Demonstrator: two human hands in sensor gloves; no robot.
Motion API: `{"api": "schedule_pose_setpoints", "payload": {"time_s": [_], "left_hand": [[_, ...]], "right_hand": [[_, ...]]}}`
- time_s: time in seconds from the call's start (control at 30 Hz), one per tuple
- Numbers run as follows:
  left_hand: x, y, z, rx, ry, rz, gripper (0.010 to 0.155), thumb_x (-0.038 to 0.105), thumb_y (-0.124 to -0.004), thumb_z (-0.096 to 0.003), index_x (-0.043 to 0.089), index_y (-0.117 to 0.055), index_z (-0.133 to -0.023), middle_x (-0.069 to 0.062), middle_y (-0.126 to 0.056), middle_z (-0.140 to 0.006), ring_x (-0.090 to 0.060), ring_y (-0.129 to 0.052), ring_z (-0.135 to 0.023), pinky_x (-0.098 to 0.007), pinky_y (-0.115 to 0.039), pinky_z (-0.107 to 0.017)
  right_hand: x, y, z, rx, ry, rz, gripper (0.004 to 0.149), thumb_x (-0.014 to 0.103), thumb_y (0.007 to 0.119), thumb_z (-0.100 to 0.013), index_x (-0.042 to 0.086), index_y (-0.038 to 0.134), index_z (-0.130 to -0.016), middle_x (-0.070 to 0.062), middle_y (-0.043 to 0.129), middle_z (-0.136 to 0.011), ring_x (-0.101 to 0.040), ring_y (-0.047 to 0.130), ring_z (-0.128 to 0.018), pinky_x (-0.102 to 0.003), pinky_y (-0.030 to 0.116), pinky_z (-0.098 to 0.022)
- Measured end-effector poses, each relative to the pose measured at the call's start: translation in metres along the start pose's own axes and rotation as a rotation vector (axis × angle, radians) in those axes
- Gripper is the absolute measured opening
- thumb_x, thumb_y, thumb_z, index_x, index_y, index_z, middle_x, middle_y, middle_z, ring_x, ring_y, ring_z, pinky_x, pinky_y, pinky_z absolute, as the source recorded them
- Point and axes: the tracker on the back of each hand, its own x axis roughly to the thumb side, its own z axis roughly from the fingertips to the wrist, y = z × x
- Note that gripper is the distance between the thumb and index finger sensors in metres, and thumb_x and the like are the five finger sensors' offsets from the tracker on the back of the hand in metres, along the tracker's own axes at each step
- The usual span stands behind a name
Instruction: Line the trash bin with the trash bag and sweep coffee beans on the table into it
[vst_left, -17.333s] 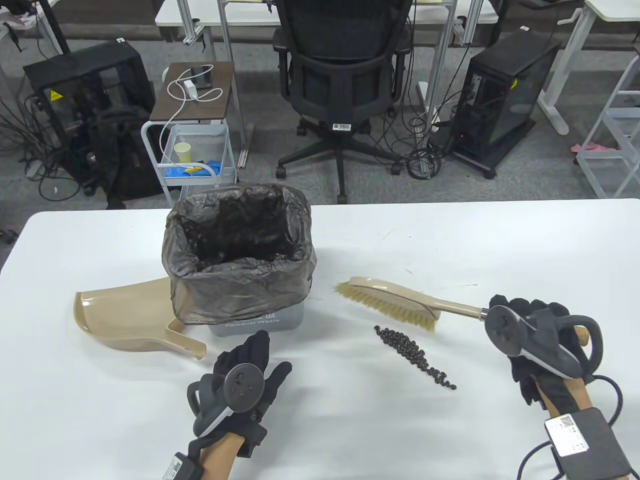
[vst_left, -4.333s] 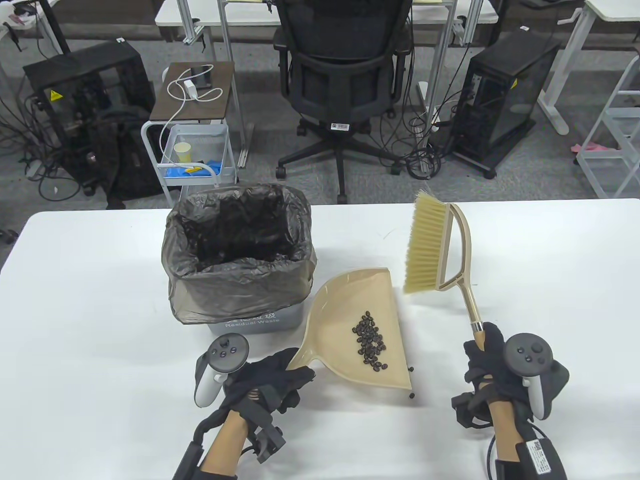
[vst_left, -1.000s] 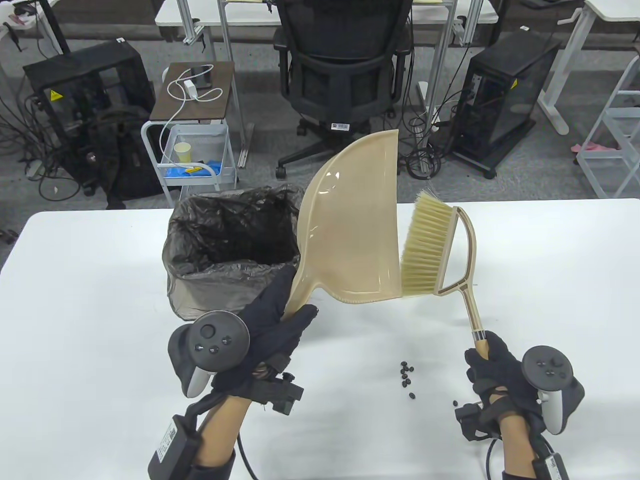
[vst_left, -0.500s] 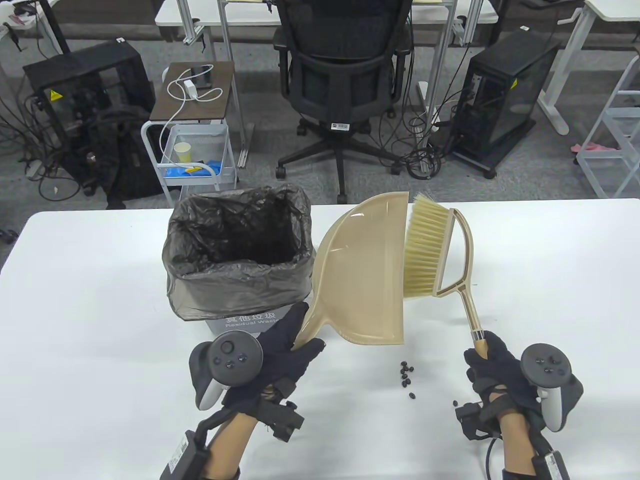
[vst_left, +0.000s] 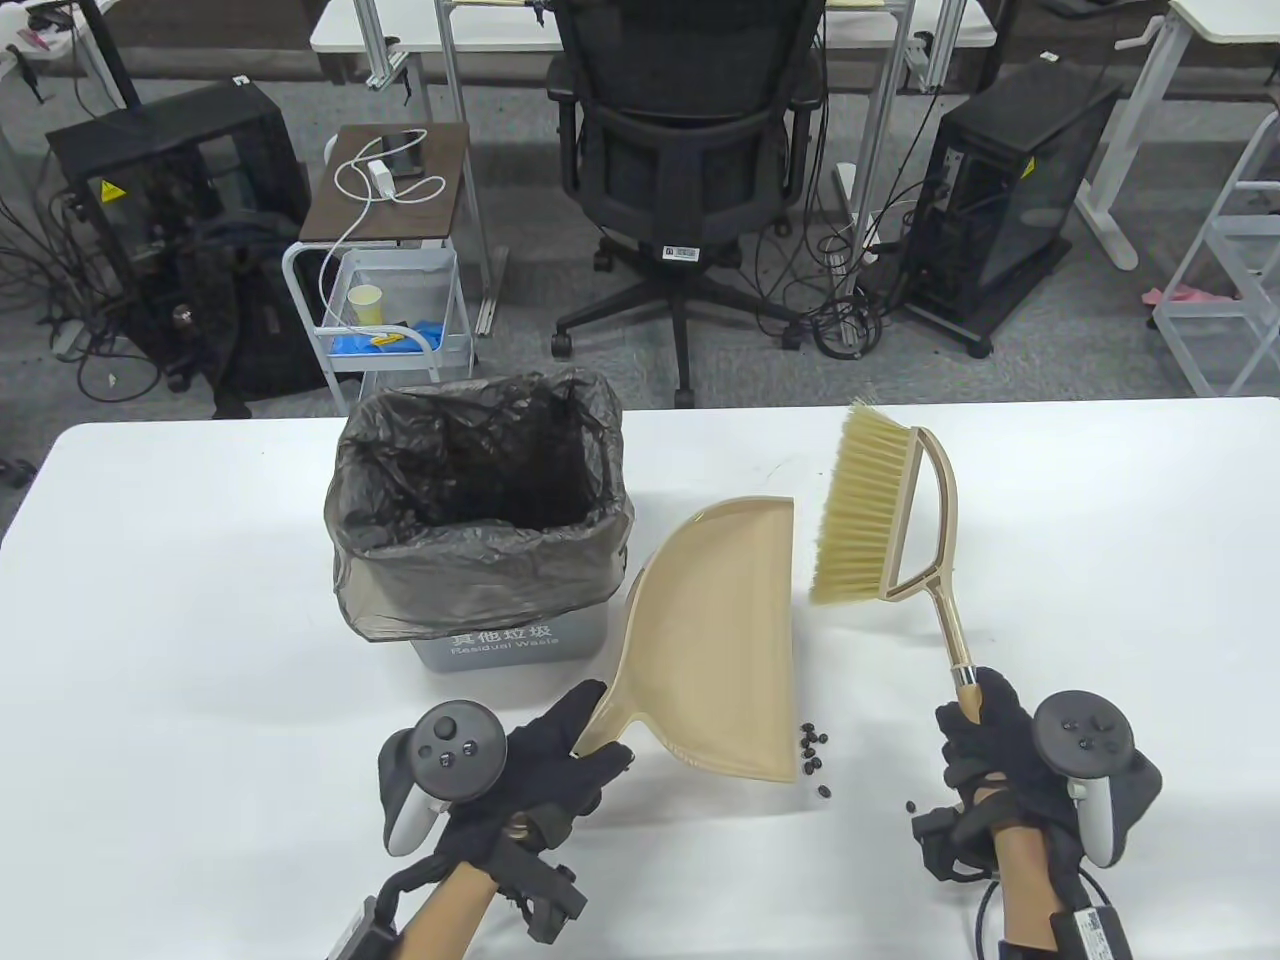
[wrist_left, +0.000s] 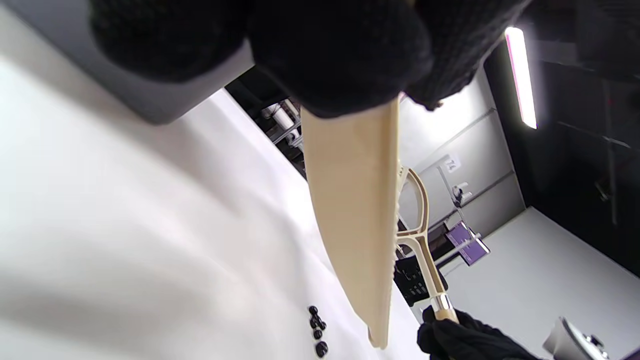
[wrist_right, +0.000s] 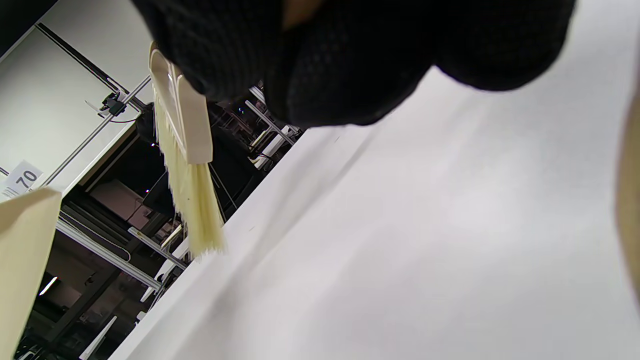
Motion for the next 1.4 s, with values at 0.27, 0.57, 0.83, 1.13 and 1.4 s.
{"api": "schedule_pose_setpoints", "payload": {"time_s": [0.27,0.57,0.83,1.13,1.4], "left_hand": [[-0.022,-0.01,0.003,-0.142,0.096,0.112,0.069,0.04,-0.084,-0.056,0.0,-0.06,-0.107,-0.017,-0.089,-0.082,-0.005,-0.102,-0.038,-0.035,-0.09,-0.03],[-0.033,-0.021,-0.005,-0.201,0.175,0.026,0.069,0.04,-0.083,-0.0561,-0.001,-0.059,-0.107,-0.017,-0.089,-0.082,-0.005,-0.103,-0.038,-0.035,-0.09,-0.031],[-0.038,-0.023,-0.007,-0.239,0.193,-0.007,0.07,0.042,-0.079,-0.0578,-0.001,-0.056,-0.108,-0.018,-0.089,-0.082,-0.006,-0.103,-0.039,-0.036,-0.09,-0.031],[-0.048,-0.018,-0.012,-0.314,0.252,-0.025,0.069,0.042,-0.077,-0.059,0.002,-0.053,-0.11,-0.018,-0.087,-0.084,-0.01,-0.103,-0.043,-0.039,-0.089,-0.033],[-0.045,-0.021,-0.011,-0.282,0.241,-0.106,0.07,0.047,-0.075,-0.059,0.0,-0.057,-0.108,-0.017,-0.09,-0.078,-0.007,-0.104,-0.037,-0.036,-0.09,-0.03]], "right_hand": [[0.005,0.003,0.004,0.025,-0.019,-0.058,0.065,0.03,0.083,-0.04,0.009,0.058,-0.097,-0.008,0.089,-0.072,-0.02,0.098,-0.034,-0.046,0.081,-0.035],[0.035,-0.001,0.0,0.021,-0.046,0.051,0.065,0.03,0.082,-0.041,0.009,0.057,-0.097,-0.008,0.088,-0.073,-0.02,0.098,-0.036,-0.046,0.081,-0.036],[0.104,-0.039,0.009,-0.058,-0.137,0.478,0.066,0.028,0.083,-0.04,0.01,0.058,-0.098,-0.011,0.088,-0.075,-0.024,0.097,-0.038,-0.049,0.078,-0.038],[0.133,-0.072,0.032,0.014,-0.008,0.743,0.065,0.022,0.087,-0.037,0.008,0.064,-0.096,-0.017,0.089,-0.074,-0.034,0.095,-0.04,-0.056,0.074,-0.04],[0.13,-0.076,0.045,-0.011,0.172,0.961,0.065,0.019,0.084,-0.037,0.003,0.063,-0.097,-0.025,0.088,-0.075,-0.042,0.093,-0.042,-0.062,0.07,-0.041]]}}
